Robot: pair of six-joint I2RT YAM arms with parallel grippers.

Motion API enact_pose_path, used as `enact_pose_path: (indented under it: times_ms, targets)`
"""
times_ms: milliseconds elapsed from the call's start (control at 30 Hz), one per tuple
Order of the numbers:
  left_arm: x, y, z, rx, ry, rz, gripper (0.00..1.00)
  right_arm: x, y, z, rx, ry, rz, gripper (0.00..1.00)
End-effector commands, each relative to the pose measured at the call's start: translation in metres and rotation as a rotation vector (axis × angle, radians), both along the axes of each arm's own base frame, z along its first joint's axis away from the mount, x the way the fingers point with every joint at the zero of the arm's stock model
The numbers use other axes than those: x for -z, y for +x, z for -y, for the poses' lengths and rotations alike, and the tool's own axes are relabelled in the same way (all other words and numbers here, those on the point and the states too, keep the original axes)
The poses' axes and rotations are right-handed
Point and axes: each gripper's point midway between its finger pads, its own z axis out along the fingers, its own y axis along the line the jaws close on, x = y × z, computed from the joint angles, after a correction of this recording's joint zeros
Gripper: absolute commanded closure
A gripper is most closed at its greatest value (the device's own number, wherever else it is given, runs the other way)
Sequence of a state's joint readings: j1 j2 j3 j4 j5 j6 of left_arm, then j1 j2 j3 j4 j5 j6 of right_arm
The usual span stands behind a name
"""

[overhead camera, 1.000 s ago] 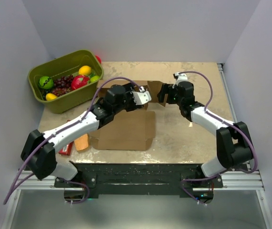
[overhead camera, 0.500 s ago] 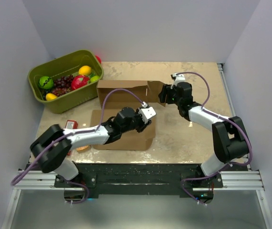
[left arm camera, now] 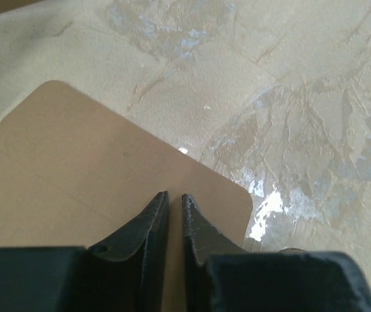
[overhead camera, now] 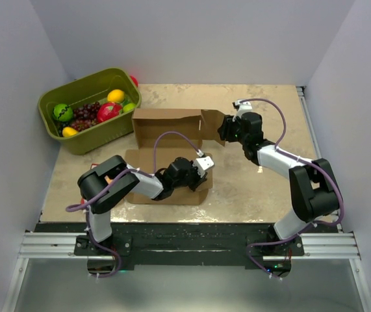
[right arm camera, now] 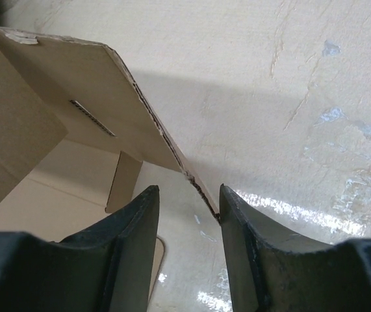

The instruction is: Fold the paper box

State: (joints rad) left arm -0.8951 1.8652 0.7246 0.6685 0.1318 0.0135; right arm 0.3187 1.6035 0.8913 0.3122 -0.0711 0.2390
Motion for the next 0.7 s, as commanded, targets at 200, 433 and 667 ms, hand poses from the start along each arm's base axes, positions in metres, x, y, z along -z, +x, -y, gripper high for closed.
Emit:
enact_pose_path:
  times_ms: [200,433,667]
  targets:
    - [0.05,-0.011,-0.023,-0.097,0.027,-0.11,0.97,-0.014,-0.001,-0.002,-0.035,0.007,0.059,0.65]
    - [0.071,-0.028,-0.027,-0.043,0.008,-0.183,1.0,-0.022,-0.009,-0.007,-0.082,0.015,0.112,0.85]
    - [0.088,-0.033,-0.039,-0.045,0.005,-0.238,1.0,-0.028,-0.016,-0.012,-0.112,0.021,0.106,0.97]
